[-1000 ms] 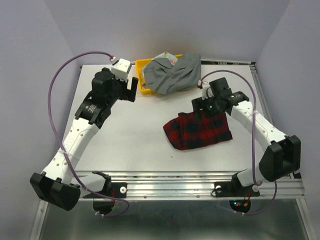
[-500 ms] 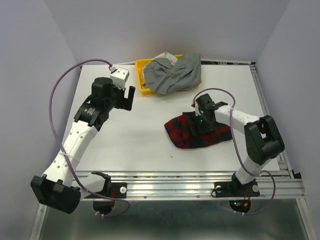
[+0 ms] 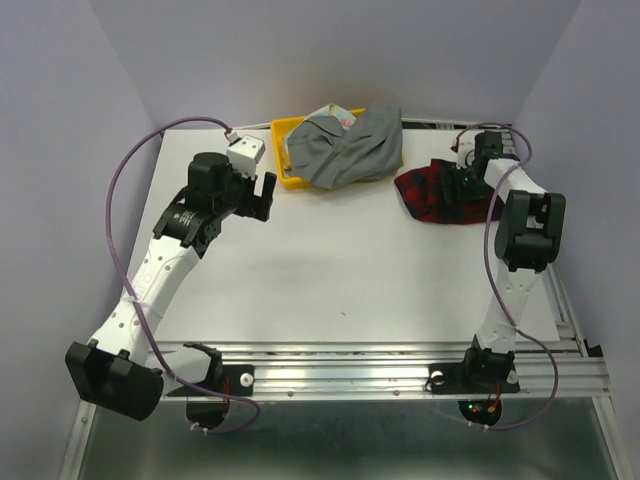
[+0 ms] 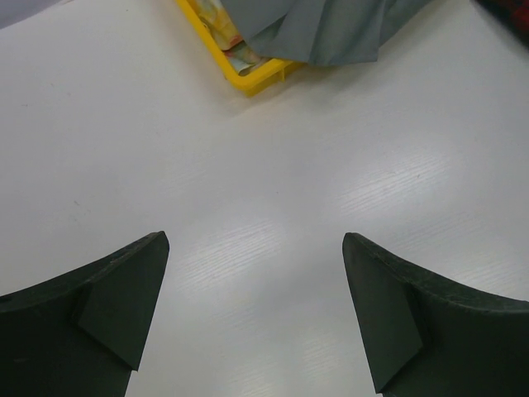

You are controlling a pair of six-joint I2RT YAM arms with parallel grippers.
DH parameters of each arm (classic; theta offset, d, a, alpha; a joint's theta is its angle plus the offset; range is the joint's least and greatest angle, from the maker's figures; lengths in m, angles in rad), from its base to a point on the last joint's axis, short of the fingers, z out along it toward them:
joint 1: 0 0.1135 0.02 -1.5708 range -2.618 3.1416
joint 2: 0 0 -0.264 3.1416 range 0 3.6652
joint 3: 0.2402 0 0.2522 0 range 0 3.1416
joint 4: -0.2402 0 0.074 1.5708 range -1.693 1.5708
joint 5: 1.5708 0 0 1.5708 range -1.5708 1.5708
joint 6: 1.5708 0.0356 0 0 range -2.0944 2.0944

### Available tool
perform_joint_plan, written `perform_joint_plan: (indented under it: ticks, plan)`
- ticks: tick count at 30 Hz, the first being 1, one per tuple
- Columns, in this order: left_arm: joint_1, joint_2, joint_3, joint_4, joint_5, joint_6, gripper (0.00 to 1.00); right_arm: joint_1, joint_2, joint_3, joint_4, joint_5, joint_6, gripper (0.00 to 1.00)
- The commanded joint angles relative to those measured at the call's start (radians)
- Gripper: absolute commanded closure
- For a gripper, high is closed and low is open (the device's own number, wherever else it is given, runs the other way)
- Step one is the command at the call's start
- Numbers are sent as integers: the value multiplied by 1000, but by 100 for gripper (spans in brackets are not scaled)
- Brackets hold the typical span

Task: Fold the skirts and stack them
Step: Neatly place the folded skirt to the corner

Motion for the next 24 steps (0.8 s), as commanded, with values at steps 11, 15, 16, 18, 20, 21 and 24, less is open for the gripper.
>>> perform_joint_plan:
  ticks: [11, 15, 16, 18, 20, 21, 24]
  plan:
    - [6, 74, -3, 11, 11, -11, 1, 3, 494, 644, -162, 158, 50, 10]
    - [8, 79, 13, 13, 13, -5, 1, 3, 442, 643, -166, 144, 10, 2]
    - [8, 79, 20, 13, 20, 1, 2, 3, 417, 637, -162, 136, -1, 0]
    - [6, 80, 55, 14, 48, 24, 1, 3, 302, 582, -128, 57, -18, 0]
    - [8, 89, 109, 13, 62, 34, 1, 3, 204, 531, -81, -3, -16, 0]
    - [8, 94, 124, 8, 70, 38, 1, 3, 116, 508, -76, -79, -13, 0]
    - [8, 102, 166, 2, 85, 35, 1, 31, 18, 543, -80, -189, 52, 0]
